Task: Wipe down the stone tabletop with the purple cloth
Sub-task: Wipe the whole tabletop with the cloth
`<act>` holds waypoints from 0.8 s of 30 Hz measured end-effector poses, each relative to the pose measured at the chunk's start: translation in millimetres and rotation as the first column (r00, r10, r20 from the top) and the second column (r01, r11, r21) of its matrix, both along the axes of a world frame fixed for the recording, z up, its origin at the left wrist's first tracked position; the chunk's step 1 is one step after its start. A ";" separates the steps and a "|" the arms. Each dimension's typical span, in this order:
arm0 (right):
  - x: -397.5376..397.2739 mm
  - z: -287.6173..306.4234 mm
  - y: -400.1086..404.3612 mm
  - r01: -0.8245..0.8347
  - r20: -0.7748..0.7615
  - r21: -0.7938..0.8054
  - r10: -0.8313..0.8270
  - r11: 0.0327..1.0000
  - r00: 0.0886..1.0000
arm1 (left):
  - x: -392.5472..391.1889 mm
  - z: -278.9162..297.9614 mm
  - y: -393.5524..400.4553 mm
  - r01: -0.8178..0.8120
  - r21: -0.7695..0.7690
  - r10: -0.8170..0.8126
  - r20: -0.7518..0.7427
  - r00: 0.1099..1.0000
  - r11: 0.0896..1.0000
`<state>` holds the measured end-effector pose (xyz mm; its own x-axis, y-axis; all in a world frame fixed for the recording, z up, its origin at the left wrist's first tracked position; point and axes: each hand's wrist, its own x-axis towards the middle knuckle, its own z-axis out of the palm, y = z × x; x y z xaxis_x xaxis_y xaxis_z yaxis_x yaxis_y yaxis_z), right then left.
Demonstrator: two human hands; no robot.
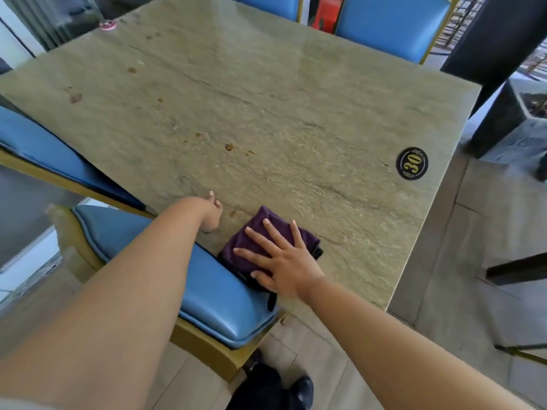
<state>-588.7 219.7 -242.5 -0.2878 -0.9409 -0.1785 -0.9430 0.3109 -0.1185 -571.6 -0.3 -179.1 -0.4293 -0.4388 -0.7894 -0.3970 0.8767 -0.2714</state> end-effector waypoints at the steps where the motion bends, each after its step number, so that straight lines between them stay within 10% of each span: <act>1: -7.1 0.9 -5.3 0.050 0.007 0.005 -0.050 0.999 0.999 | 1.9 -0.2 -0.5 -0.027 -0.001 0.027 -0.009 1.000 1.000; 6: 15.4 4.2 -3.1 0.609 0.211 -0.142 -0.578 0.780 0.789 | 5.9 20.2 1.6 0.021 0.026 -0.021 0.011 1.000 0.999; 14: 20.2 -1.2 -33.7 0.144 0.241 -0.227 -0.088 0.963 0.967 | -13.7 49.9 -49.2 0.188 0.149 -0.191 0.003 0.982 0.971; 20: -34.7 11.5 -134.0 0.591 0.252 -0.178 -0.544 0.787 0.800 | -22.7 57.6 -111.5 0.231 0.249 -0.138 -0.339 0.931 0.941; 24: -12.3 12.9 -184.6 0.464 0.297 -0.136 -0.411 0.876 0.862 | -19.8 32.6 -158.0 0.242 0.312 -0.054 -0.509 0.859 0.919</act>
<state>-601.0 35.2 -229.6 -0.6481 -0.7510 -0.1264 -0.6447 0.6293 -0.4340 -591.4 -158.3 -146.5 -0.8311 -0.0714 -0.5515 -0.2510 0.9331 0.2574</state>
